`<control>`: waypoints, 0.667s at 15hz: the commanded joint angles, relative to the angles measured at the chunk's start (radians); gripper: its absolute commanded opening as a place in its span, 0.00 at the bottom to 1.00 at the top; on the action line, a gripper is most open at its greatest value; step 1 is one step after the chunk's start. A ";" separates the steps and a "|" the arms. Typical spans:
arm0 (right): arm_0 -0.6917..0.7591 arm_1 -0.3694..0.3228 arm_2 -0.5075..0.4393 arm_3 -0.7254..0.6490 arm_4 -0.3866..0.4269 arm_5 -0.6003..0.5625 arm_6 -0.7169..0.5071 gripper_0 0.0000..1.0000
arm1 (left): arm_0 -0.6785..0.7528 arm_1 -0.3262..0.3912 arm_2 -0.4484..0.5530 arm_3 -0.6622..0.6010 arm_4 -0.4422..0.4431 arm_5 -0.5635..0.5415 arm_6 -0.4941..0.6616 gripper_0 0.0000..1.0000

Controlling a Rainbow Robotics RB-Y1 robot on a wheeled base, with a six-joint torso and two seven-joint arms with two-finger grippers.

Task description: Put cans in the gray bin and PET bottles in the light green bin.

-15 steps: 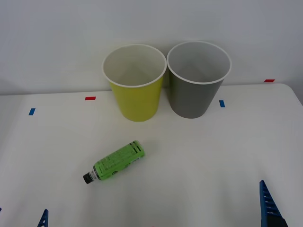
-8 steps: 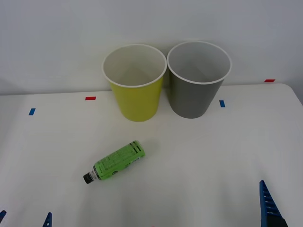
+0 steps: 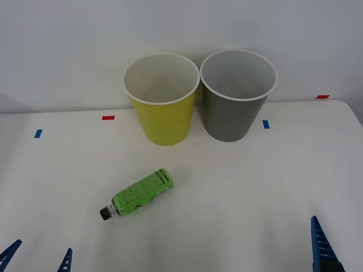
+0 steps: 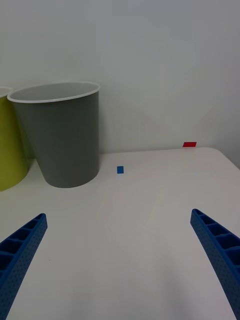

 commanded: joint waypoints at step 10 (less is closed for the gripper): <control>0.000 0.000 0.000 0.000 0.000 0.000 0.000 1.00 | -0.242 0.324 -0.059 0.000 0.018 0.184 0.002 0.98</control>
